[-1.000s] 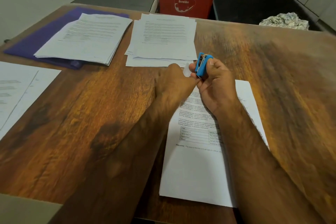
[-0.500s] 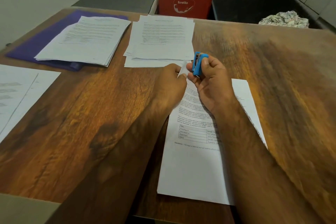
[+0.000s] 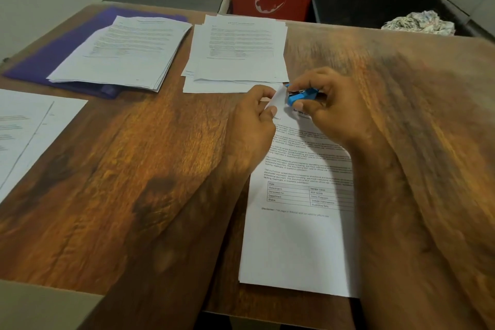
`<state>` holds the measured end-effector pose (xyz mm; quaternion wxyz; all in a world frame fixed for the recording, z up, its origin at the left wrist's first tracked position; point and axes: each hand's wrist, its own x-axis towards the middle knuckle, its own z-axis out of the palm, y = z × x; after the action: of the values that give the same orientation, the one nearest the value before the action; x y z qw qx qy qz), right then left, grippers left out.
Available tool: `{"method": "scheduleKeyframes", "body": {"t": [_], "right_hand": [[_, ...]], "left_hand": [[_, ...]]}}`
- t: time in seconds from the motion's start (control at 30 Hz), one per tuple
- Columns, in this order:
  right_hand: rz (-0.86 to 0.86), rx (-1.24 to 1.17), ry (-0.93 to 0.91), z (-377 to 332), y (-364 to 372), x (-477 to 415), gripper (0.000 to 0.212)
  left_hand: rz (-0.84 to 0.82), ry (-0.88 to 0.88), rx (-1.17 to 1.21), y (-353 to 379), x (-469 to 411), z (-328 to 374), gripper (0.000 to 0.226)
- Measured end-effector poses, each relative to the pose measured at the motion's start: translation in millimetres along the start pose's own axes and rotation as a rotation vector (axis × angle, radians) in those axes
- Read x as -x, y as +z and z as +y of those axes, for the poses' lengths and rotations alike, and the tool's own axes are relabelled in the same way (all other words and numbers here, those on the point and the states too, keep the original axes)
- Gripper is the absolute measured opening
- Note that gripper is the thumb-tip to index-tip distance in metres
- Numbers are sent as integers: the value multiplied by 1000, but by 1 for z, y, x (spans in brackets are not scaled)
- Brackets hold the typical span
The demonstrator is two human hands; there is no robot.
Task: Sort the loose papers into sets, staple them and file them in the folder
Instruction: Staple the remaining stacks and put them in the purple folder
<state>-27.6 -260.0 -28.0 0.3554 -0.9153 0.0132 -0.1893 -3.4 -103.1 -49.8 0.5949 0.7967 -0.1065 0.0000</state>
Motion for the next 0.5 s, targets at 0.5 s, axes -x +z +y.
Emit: {"method": "scheduleKeyframes", "body": {"t": [0.5], "right_hand": [[-42,-125,-52,-10,-8,3,46]], "left_hand": [[3,4,-20,0,-2,-4,18]]}}
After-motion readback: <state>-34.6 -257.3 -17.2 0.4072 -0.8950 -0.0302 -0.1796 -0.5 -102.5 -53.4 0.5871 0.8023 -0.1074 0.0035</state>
